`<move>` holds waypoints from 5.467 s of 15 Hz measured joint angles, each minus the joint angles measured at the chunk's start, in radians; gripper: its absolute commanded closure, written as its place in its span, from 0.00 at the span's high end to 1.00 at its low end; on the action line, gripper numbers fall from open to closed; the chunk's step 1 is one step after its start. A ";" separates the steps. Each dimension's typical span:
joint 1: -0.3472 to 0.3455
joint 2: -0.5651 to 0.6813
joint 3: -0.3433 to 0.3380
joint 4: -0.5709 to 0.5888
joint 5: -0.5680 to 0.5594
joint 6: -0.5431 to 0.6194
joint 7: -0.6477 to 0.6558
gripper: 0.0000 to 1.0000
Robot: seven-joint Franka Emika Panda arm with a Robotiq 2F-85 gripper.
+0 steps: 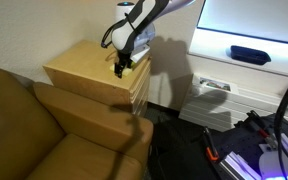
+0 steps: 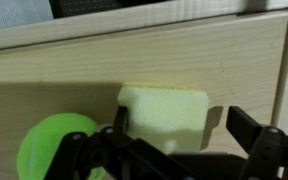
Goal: Move the left yellow object from the headboard and put it in the black bowl
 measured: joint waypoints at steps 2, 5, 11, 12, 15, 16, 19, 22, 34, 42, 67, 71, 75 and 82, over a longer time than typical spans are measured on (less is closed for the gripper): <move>0.002 0.005 -0.002 0.006 0.000 -0.001 0.004 0.75; 0.006 0.007 -0.007 0.013 -0.014 -0.002 0.005 0.61; 0.010 0.007 -0.008 0.023 -0.032 -0.006 0.005 0.17; 0.011 0.006 -0.003 0.023 -0.032 -0.012 0.005 0.10; 0.008 0.005 0.016 0.023 -0.031 -0.022 -0.021 0.02; 0.008 0.005 0.023 0.022 -0.031 -0.022 -0.034 0.03; 0.008 -0.009 0.036 0.016 -0.032 -0.023 -0.068 0.03; -0.008 -0.100 0.039 -0.027 -0.032 -0.038 -0.084 0.03; -0.145 -0.723 0.031 -0.502 0.167 -0.461 0.089 0.14; -0.156 -0.841 0.000 -0.665 0.158 -0.439 0.207 0.03; -0.649 -0.839 -0.578 -0.829 -0.076 -0.237 0.557 0.14; -0.669 -0.831 -0.588 -0.764 -0.031 -0.247 0.549 0.03; -0.649 -0.811 -0.583 -0.794 -0.099 -0.219 0.634 0.03; -0.637 -0.600 -0.576 -0.609 0.141 -0.040 0.840 0.14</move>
